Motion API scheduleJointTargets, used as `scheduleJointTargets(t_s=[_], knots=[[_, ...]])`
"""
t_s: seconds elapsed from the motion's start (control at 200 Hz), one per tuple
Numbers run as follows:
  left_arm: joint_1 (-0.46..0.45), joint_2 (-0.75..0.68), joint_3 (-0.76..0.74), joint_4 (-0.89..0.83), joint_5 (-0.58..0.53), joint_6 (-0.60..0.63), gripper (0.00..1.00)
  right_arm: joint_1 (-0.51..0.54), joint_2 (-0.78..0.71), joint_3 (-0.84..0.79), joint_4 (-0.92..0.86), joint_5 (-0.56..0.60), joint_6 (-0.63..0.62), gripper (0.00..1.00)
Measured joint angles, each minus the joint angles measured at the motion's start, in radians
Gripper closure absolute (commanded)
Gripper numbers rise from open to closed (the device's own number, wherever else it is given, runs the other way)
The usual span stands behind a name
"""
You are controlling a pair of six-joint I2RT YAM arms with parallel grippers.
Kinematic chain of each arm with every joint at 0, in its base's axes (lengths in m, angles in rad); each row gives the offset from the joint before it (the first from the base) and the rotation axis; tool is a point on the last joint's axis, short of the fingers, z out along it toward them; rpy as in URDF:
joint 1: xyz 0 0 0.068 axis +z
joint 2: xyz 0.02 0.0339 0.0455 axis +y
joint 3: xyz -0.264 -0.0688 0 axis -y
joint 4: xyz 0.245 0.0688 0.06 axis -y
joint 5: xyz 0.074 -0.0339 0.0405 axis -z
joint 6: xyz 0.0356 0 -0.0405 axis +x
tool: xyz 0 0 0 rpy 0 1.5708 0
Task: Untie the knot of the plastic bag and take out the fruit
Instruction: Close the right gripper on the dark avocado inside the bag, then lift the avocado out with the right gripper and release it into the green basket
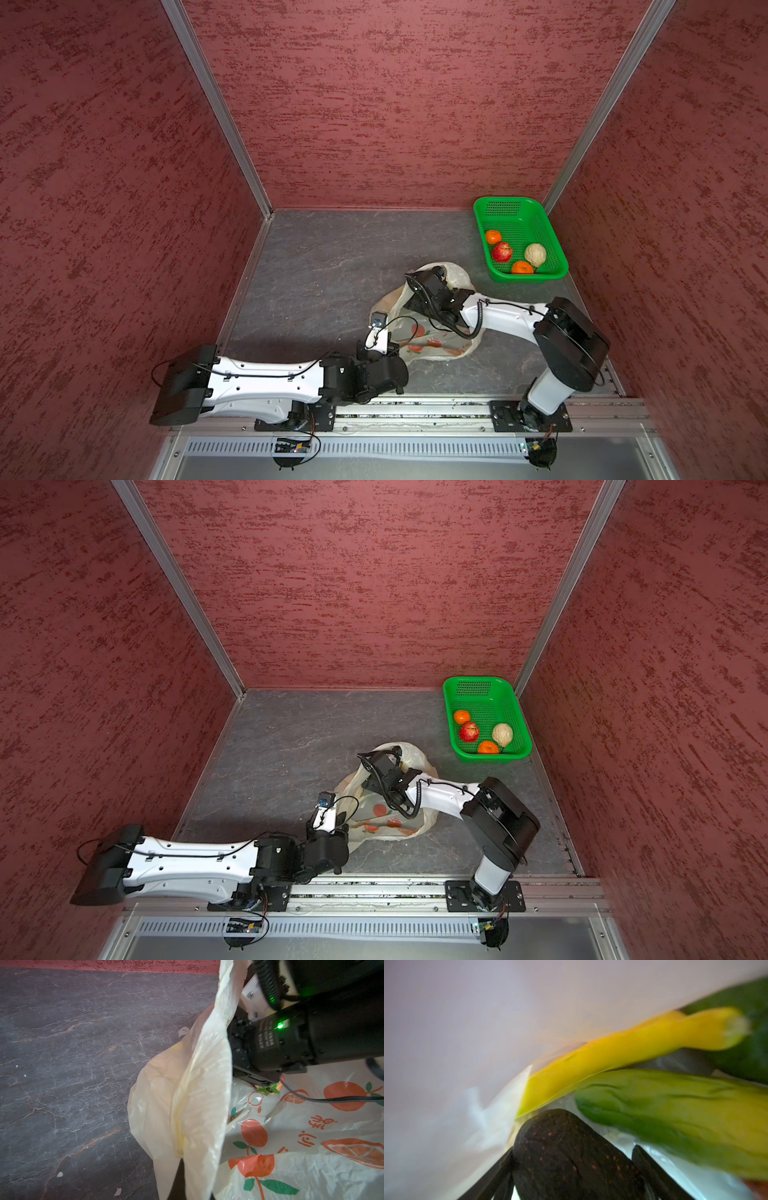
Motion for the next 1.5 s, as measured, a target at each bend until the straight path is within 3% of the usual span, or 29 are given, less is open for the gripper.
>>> scheduleJointTargets(t_s=[0.541,0.977,1.222,1.498], knots=[[0.06,0.0,0.013,0.058,0.012,0.076,1.0,0.111,-0.285,0.031,-0.293,-0.102,-0.063,0.37],[0.076,-0.001,0.013,0.068,0.031,0.105,1.0,0.087,-0.366,0.347,-0.541,-0.101,-0.117,0.37],[0.078,0.0,0.013,0.068,0.034,0.105,1.0,-0.179,-0.425,0.411,-0.607,-0.116,-0.216,0.35],[0.078,0.0,0.013,0.066,0.035,0.105,1.0,-0.619,-0.418,0.37,-0.549,-0.216,-0.374,0.35]])
